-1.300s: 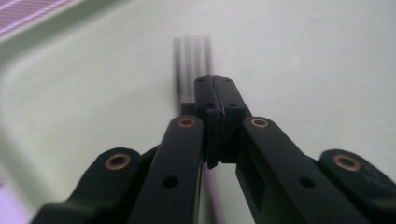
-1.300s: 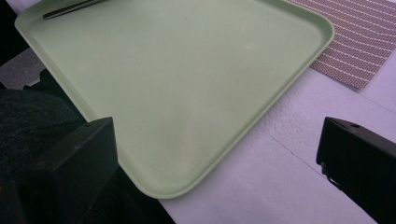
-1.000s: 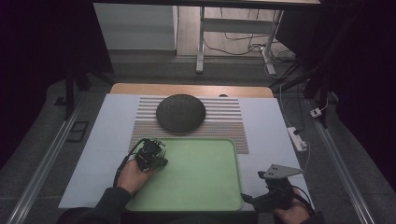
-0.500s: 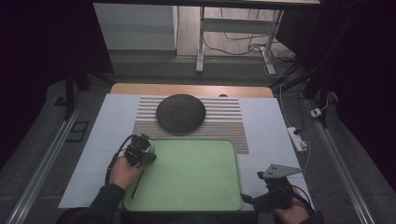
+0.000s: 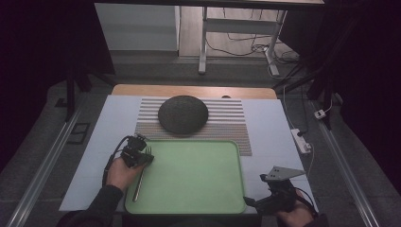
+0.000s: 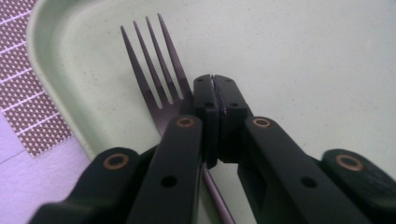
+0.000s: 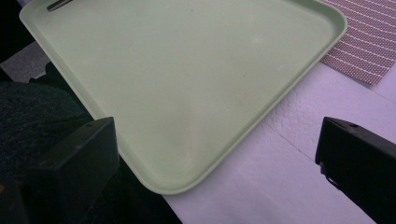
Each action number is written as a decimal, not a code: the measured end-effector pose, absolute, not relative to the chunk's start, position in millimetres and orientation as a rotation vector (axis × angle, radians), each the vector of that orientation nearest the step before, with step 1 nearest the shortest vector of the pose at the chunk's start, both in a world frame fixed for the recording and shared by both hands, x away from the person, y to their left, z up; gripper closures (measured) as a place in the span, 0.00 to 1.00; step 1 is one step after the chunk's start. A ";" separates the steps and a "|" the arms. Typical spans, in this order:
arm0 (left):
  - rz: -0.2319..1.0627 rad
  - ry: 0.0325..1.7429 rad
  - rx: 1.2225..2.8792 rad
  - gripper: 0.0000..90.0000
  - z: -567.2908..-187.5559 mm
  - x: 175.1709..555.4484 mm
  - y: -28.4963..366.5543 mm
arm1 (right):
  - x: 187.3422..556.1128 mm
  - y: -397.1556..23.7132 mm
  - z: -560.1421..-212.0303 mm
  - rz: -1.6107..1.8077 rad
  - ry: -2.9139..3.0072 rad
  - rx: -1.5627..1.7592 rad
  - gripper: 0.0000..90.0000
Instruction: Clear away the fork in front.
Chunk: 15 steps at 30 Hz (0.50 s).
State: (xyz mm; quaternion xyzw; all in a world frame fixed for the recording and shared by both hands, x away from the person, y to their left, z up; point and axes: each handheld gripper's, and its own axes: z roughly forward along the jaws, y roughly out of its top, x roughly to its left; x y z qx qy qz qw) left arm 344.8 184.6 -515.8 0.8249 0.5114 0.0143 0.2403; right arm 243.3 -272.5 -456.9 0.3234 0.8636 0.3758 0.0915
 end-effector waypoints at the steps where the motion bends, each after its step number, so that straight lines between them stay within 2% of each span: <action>1: 0.037 1.395 2.259 0.95 -515.7 344.8 185.1 | 243.4 -272.6 -456.9 1.117 2.567 0.960 0.00; 2: 0.040 1.394 2.255 0.91 -515.4 344.7 185.0 | 243.6 -272.6 -456.9 1.117 2.570 0.962 0.00; 9: 0.085 1.349 2.206 0.80 -505.7 339.5 184.8 | 243.6 -272.3 -457.0 1.115 2.570 0.963 0.00; 15: 0.119 1.268 2.178 0.56 -495.0 330.4 186.0 | 243.5 -272.7 -456.8 1.120 2.569 0.963 0.00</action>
